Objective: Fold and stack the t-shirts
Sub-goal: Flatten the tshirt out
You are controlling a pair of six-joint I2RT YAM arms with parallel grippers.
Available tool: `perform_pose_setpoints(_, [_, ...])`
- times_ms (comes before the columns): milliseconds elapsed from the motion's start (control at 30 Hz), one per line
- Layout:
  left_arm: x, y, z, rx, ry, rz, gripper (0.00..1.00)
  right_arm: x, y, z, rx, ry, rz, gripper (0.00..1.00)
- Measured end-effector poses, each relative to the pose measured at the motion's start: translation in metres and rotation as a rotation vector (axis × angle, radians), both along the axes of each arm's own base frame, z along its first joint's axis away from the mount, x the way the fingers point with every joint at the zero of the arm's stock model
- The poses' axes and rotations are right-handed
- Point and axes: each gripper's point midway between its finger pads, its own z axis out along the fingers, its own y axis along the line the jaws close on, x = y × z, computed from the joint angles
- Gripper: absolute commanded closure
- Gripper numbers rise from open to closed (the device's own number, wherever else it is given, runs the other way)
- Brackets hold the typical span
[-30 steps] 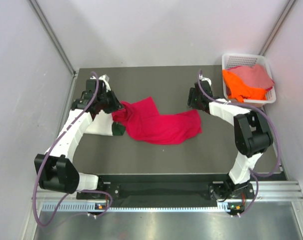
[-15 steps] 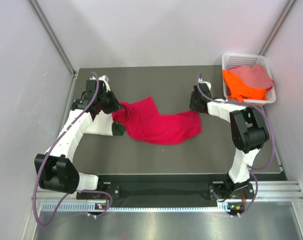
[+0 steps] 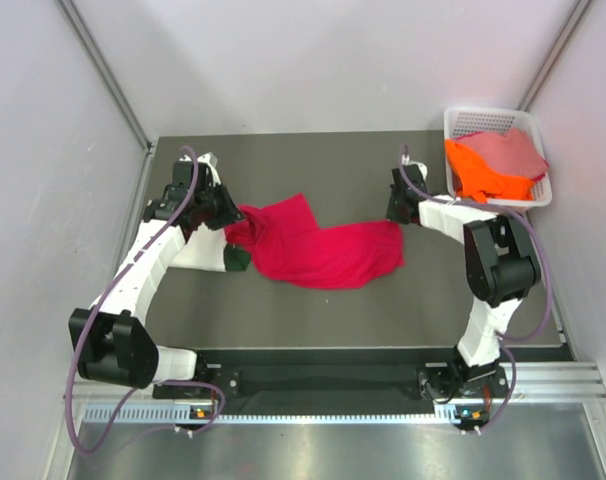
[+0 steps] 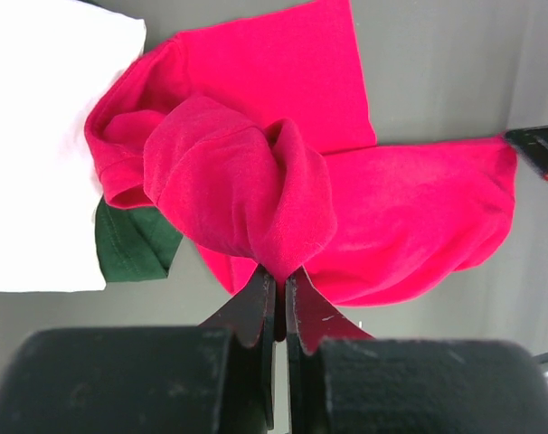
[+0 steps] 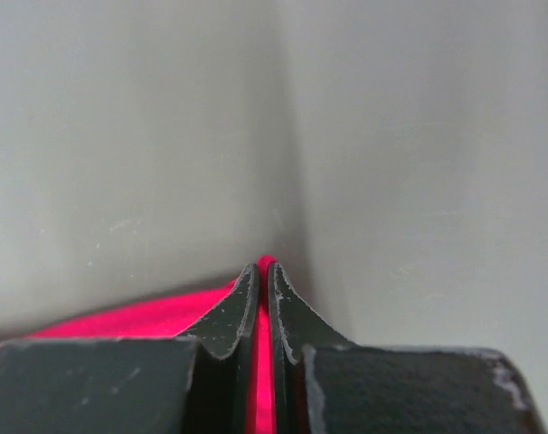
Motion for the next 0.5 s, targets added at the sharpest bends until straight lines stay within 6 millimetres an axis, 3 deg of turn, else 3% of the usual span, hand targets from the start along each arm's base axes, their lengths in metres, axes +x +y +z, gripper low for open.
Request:
perform_pose_setpoints(100, [0.0, -0.001, 0.0, -0.004, 0.001, -0.004, 1.0, 0.008, -0.009, 0.028, 0.023, -0.017, -0.018, 1.0])
perform_pose_setpoints(200, [-0.001, -0.001, -0.001, -0.003, 0.005, -0.004, 1.0, 0.025, -0.019, 0.076, 0.055, -0.101, -0.043, 1.0])
perform_pose_setpoints(233, [-0.001, 0.0, -0.001, 0.0, 0.006, -0.002, 1.0, 0.031, -0.028, 0.115, 0.075, -0.177, -0.061, 1.0])
perform_pose_setpoints(267, [-0.001, 0.0, -0.001, 0.003, 0.005, 0.001, 1.0, 0.031, -0.035, 0.14, 0.092, -0.231, -0.071, 1.0])
perform_pose_setpoints(400, [-0.002, 0.003, -0.004, 0.02, 0.01, 0.008, 1.0, 0.007, -0.07, 0.239, 0.18, -0.444, -0.101, 1.0])
perform_pose_setpoints(500, [-0.005, 0.006, -0.008, 0.037, 0.018, 0.014, 1.0, -0.018, -0.102, 0.28, 0.21, -0.563, -0.144, 1.0])
